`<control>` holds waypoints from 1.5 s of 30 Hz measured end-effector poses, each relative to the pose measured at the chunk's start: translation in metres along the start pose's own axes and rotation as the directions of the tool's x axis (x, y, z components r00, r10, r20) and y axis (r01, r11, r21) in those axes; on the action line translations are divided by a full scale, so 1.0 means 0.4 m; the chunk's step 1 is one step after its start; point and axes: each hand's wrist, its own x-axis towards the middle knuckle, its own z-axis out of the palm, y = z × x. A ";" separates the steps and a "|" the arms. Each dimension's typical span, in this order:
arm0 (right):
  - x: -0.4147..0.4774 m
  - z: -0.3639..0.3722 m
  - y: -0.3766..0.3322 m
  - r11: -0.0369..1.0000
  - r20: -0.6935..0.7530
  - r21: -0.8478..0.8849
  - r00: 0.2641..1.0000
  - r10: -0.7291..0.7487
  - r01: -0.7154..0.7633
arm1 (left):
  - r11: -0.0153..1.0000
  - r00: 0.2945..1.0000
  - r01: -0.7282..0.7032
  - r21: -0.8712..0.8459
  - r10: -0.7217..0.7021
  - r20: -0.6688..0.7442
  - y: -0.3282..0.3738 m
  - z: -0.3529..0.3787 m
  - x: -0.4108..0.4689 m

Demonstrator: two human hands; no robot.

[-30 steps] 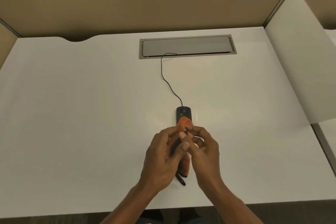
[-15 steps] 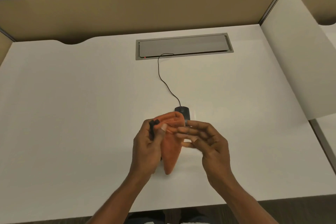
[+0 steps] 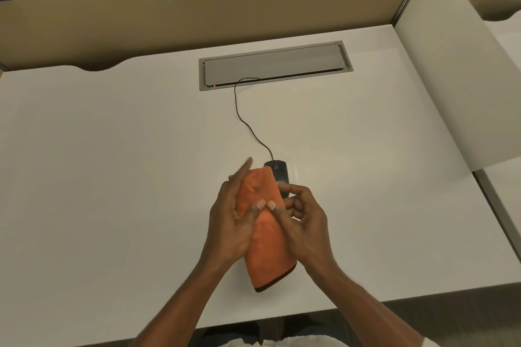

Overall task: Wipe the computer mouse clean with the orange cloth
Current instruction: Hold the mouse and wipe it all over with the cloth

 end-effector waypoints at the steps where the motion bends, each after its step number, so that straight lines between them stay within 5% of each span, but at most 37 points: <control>1: 0.002 0.000 0.006 1.000 0.015 -0.005 1.000 -0.009 0.010 | 0.999 0.998 -0.029 0.041 0.031 -0.047 -0.010 0.008 0.001; 6: 0.079 -0.031 0.040 0.996 0.043 -0.082 0.998 -0.039 0.042 | 0.998 0.987 0.047 -0.037 -0.052 -0.155 -0.057 0.038 0.039; 10: 0.193 -0.084 0.069 0.885 0.035 -0.440 0.988 -0.152 0.152 | 0.994 0.984 0.106 -0.019 -0.108 -0.140 -0.089 0.038 0.100; 17: 0.318 -0.101 0.083 0.625 0.417 -0.698 0.908 -0.044 0.351 | 0.995 0.991 0.102 0.022 -0.100 -0.088 -0.108 0.045 0.191; 28: 0.332 -0.094 0.100 0.548 0.458 -0.735 0.888 -0.032 0.399 | 0.983 0.997 0.073 0.170 -0.068 -0.034 -0.107 0.094 0.259; 37: 0.327 -0.088 0.090 0.536 0.443 -0.756 0.897 -0.001 0.374 | 0.880 0.999 0.028 0.475 -0.038 0.010 -0.108 0.107 0.262; 45: 0.320 -0.082 0.084 0.558 0.438 -0.749 0.899 0.013 0.357 | 0.866 0.997 0.075 0.494 -0.067 -0.034 -0.109 0.120 0.232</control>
